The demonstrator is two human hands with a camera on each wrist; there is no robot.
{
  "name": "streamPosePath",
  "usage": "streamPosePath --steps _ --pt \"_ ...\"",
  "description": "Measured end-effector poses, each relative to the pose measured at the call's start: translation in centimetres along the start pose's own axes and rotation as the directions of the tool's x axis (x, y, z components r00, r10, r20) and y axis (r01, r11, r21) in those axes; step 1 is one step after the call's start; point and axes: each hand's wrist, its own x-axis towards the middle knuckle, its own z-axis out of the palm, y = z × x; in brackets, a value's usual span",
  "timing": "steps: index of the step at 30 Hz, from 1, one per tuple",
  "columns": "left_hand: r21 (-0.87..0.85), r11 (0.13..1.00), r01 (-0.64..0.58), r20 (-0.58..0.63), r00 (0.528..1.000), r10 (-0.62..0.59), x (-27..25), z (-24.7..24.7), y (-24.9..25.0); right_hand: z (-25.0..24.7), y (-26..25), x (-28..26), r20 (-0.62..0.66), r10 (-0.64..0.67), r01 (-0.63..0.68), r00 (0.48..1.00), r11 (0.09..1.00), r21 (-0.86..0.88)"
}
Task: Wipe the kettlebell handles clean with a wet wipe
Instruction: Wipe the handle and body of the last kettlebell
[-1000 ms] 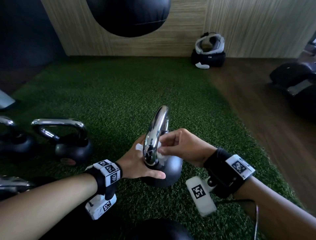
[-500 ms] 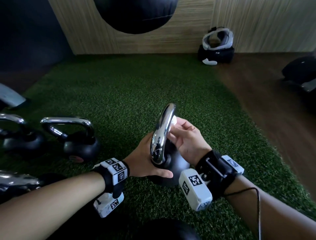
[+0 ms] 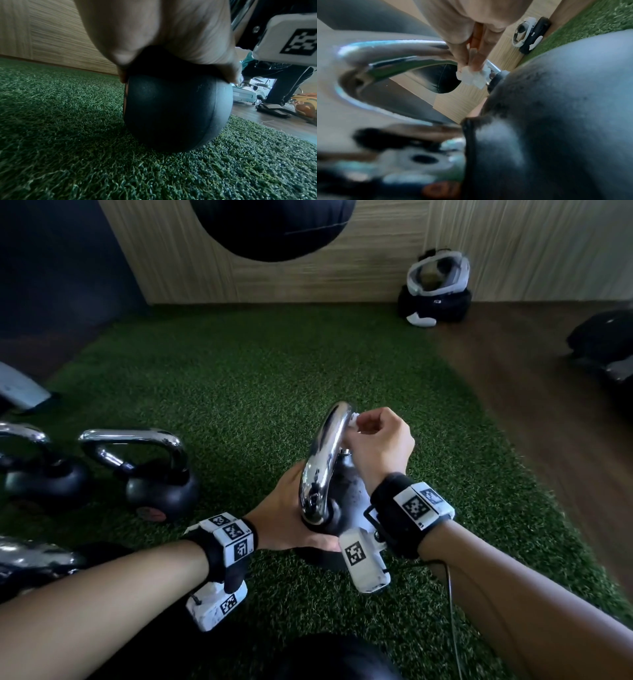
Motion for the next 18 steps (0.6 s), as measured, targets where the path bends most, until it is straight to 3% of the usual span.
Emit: streamPosePath --steps 3,8,13,15,18 --pt "0.012 1.000 0.004 -0.012 1.000 -0.004 0.0 0.0 -0.4 0.2 -0.4 0.3 0.030 0.026 -0.023 0.999 0.994 -0.107" --pt "0.086 0.995 0.043 -0.014 0.999 -0.042 0.0 -0.1 -0.5 0.6 -0.7 0.0 0.074 -0.058 0.074 0.996 0.971 -0.226" --pt "0.272 0.961 0.040 0.109 0.991 -0.073 0.1 -0.9 0.5 0.7 -0.1 -0.6 0.171 0.001 0.054 0.985 0.948 -0.313" --pt "0.358 0.931 0.068 0.189 0.971 -0.144 0.2 -2.2 1.9 0.0 0.1 -0.5 0.230 0.063 0.014 0.971 0.949 -0.315" --pt "0.242 0.956 0.166 0.315 0.918 -0.239 -0.7 -5.4 4.9 -2.2 0.8 0.5 0.266 0.144 -0.074 0.953 0.964 -0.256"
